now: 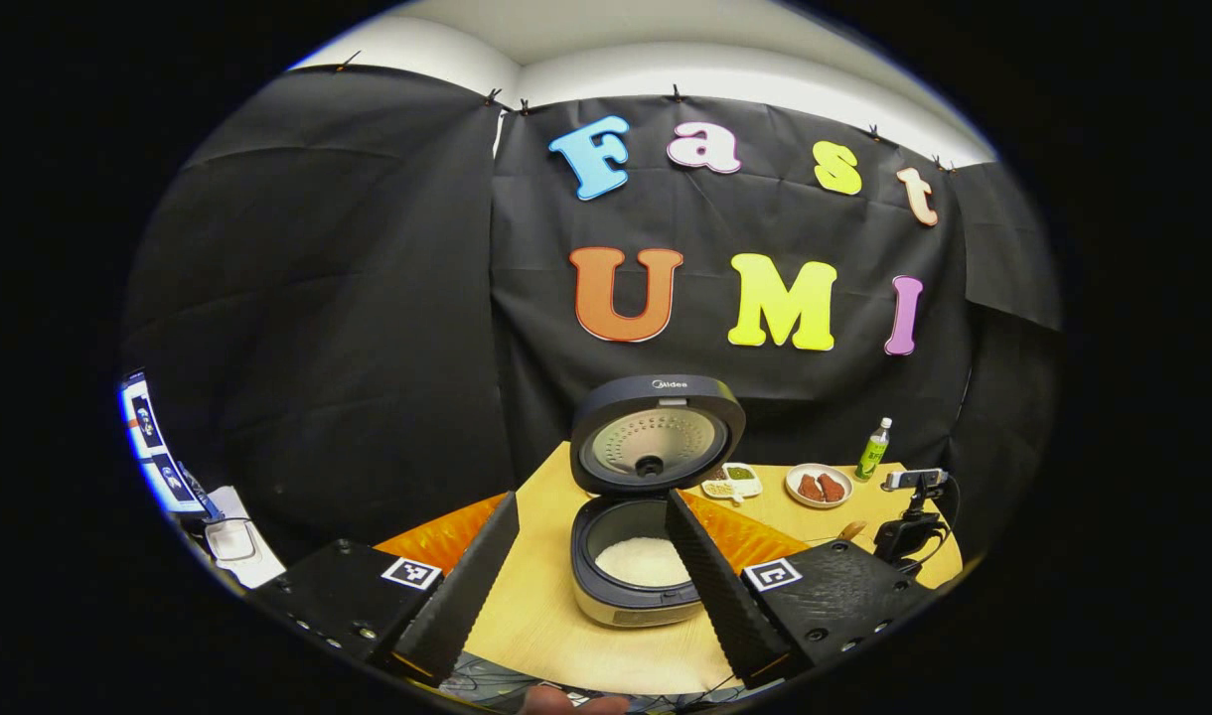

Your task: Close the left gripper, press the button to open the rice cooker; take a wooden spoon from the chopstick holder with the right hand, scoop a spoonful of rice and pour it into the rice cooker, then put the wooden spoon back into the chopstick holder.

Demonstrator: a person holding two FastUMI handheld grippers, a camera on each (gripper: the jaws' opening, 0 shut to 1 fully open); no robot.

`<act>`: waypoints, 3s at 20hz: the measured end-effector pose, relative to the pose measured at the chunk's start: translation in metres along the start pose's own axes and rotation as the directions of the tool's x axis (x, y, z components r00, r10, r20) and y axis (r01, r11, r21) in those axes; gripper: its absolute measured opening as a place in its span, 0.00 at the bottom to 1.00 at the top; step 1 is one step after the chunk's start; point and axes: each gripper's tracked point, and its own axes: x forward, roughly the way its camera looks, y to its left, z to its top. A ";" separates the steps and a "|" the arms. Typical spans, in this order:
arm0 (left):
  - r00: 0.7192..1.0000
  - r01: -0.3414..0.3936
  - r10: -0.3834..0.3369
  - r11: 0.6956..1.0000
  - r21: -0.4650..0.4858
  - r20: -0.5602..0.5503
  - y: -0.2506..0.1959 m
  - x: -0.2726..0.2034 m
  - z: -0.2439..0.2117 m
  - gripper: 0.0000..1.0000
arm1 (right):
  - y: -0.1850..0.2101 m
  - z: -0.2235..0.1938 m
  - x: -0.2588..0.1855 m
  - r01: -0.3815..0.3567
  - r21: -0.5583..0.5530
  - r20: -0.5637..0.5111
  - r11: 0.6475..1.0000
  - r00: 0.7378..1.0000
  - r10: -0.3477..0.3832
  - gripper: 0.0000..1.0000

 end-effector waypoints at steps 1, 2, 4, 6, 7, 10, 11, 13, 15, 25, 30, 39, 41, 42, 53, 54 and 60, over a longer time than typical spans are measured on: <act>1.000 -0.008 0.008 1.000 -0.002 0.003 0.004 -0.002 0.001 0.95 | 0.005 0.000 0.000 -0.020 0.040 -0.015 0.999 1.000 0.020 0.09; 1.000 -0.019 0.019 1.000 -0.004 0.005 0.008 -0.002 0.000 0.95 | 0.009 0.000 -0.002 -0.040 0.089 -0.029 0.995 0.999 0.042 0.08; 0.999 -0.040 0.040 0.999 -0.013 0.003 0.015 -0.003 -0.001 0.95 | 0.009 0.000 0.000 -0.058 0.187 -0.054 0.981 0.996 0.070 0.10; 0.999 -0.053 0.053 0.998 -0.025 0.000 0.016 -0.004 0.000 0.95 | 0.004 0.001 0.000 -0.068 0.284 -0.074 0.956 0.993 0.093 0.10; 0.998 -0.056 0.056 0.998 -0.028 0.003 0.015 -0.005 0.001 0.95 | -0.001 0.002 0.002 -0.066 0.339 -0.081 0.939 0.992 0.099 0.09; 0.999 -0.050 0.050 0.999 -0.021 0.010 0.007 -0.004 0.002 0.95 | -0.017 0.009 0.001 -0.078 0.469 -0.083 0.880 0.988 0.132 0.09; 0.999 -0.046 0.046 0.999 -0.015 0.009 0.002 -0.004 0.001 0.95 | -0.020 0.012 0.000 -0.089 0.501 -0.079 0.861 0.986 0.148 0.10; 0.999 -0.034 0.034 0.999 -0.003 0.007 -0.009 -0.004 0.001 0.95 | -0.028 0.015 -0.003 -0.104 0.547 -0.073 0.831 0.983 0.170 0.09; 1.000 -0.019 0.019 1.000 0.004 0.011 -0.022 -0.005 0.004 0.95 | -0.042 0.022 -0.008 -0.112 0.585 -0.050 0.803 0.983 0.174 0.10; 0.999 0.044 -0.044 0.999 -0.004 0.025 -0.079 -0.002 0.009 0.95 | -0.104 0.086 -0.055 -0.177 0.711 0.063 0.681 0.980 0.189 0.09; 0.998 0.028 -0.028 0.999 -0.014 0.061 -0.079 -0.006 0.013 0.95 | -0.087 0.143 -0.083 -0.259 0.674 0.135 0.692 0.964 0.230 0.09; 0.995 -0.091 0.094 0.994 -0.063 0.046 -0.012 -0.037 0.003 0.95 | 0.065 0.184 -0.098 -0.446 0.521 0.150 0.728 0.887 0.437 0.09; 0.990 -0.128 0.132 0.988 -0.081 0.040 0.010 -0.045 0.001 0.95 | 0.102 0.181 -0.096 -0.473 0.483 0.130 0.737 0.871 0.474 0.09; 0.988 -0.145 0.149 0.985 -0.090 0.038 0.017 -0.049 0.000 0.95 | 0.119 0.180 -0.094 -0.483 0.467 0.123 0.741 0.865 0.486 0.07; 0.961 -0.276 0.277 0.944 -0.180 -0.016 0.101 -0.075 -0.029 0.95 | 0.217 0.134 -0.051 -0.446 0.150 -0.001 0.882 0.892 0.452 0.09; 0.958 -0.285 0.287 0.941 -0.184 -0.017 0.108 -0.075 -0.033 0.95 | 0.221 0.131 -0.047 -0.436 0.113 -0.003 0.893 0.898 0.439 0.09; 0.948 -0.316 0.314 0.922 -0.225 -0.042 0.135 -0.076 -0.047 0.95 | 0.237 0.116 -0.029 -0.384 -0.053 -0.017 0.922 0.923 0.384 0.09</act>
